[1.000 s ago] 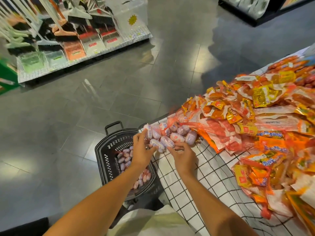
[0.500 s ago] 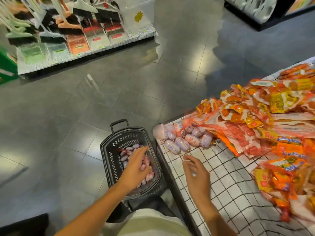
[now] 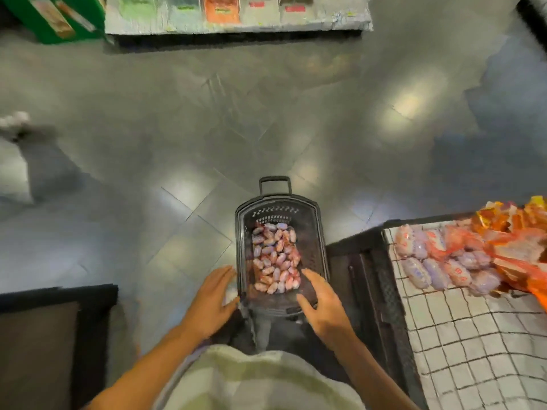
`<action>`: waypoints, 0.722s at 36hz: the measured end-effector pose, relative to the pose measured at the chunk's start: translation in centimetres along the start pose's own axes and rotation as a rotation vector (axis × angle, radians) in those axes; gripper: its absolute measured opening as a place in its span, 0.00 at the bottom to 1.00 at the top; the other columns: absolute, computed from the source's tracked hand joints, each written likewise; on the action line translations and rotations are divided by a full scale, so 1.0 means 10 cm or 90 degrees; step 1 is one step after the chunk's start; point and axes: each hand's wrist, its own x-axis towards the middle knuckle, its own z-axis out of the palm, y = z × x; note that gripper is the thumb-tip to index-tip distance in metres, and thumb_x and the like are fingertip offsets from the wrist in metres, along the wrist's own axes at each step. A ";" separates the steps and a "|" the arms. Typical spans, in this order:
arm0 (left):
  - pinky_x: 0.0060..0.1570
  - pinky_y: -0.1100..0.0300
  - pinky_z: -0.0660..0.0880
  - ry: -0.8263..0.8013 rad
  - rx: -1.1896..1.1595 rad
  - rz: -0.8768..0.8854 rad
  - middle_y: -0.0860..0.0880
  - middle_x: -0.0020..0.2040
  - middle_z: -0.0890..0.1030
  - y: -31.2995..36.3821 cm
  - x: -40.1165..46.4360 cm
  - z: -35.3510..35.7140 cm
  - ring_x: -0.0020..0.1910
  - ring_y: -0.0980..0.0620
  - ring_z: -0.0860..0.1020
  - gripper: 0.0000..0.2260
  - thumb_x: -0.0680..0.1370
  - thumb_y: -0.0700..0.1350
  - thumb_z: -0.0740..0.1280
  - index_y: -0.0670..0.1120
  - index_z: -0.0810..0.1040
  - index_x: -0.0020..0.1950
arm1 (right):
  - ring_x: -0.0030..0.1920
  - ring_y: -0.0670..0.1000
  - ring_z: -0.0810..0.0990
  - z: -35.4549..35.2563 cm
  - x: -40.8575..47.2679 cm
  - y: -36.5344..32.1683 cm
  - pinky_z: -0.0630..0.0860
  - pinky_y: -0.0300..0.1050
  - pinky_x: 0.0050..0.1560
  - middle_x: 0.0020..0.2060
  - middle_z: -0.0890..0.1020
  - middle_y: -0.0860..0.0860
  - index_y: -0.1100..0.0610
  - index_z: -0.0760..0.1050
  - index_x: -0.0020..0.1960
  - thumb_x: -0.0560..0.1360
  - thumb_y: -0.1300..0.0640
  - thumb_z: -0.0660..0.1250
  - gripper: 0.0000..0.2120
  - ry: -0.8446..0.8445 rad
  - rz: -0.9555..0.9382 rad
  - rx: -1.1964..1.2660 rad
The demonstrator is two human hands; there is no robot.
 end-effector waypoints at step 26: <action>0.78 0.57 0.55 -0.177 -0.102 -0.252 0.52 0.80 0.60 -1.47 1.89 2.84 0.78 0.53 0.58 0.30 0.80 0.51 0.65 0.50 0.59 0.80 | 0.67 0.53 0.77 1.61 1.96 2.71 0.68 0.41 0.71 0.66 0.79 0.53 0.57 0.74 0.71 0.77 0.62 0.72 0.23 -0.186 0.232 -0.116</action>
